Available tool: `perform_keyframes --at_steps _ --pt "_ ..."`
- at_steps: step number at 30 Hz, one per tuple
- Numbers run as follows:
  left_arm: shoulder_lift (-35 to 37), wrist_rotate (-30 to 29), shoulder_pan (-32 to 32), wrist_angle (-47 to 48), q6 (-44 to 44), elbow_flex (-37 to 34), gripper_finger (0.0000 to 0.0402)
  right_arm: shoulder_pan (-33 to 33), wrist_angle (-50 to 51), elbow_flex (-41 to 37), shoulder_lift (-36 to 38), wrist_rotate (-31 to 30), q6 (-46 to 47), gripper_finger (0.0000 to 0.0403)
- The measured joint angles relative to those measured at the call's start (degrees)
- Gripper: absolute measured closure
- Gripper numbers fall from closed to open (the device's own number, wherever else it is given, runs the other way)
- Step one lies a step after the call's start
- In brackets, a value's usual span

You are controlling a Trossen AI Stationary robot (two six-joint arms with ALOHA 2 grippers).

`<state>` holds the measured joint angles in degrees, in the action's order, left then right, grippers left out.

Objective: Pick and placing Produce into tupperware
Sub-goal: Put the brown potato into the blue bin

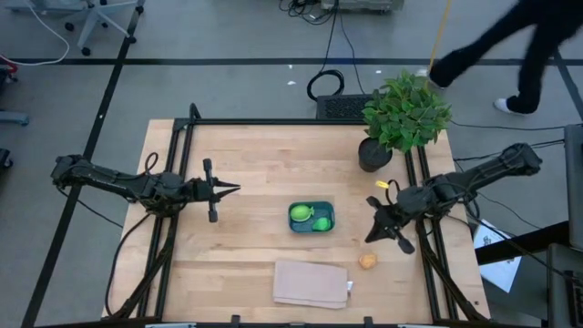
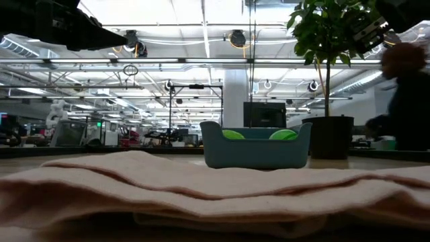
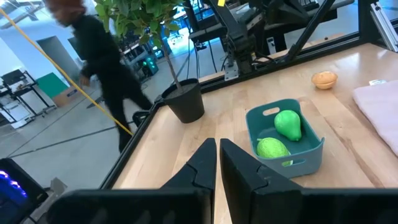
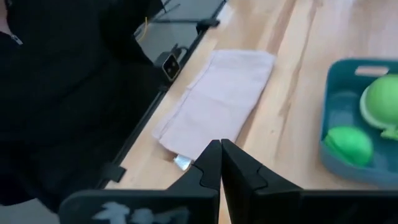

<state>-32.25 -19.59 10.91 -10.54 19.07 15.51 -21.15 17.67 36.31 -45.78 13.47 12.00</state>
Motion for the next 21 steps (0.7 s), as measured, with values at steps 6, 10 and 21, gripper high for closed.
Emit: perform_keyframes --at_steps 6,10,21 --pt "0.0 0.0 0.0 0.0 0.0 0.0 0.0376 -1.07 1.55 1.97 -5.15 -0.1 4.78 0.0385" --pt "0.0 0.0 0.0 0.01 0.0 0.0 0.0376 -1.7 2.35 3.16 -8.04 -0.11 6.66 0.0361" --pt "0.0 0.0 -0.01 0.01 -0.29 0.0 0.0376 -4.15 8.01 8.84 -13.25 -0.16 7.99 0.0303"
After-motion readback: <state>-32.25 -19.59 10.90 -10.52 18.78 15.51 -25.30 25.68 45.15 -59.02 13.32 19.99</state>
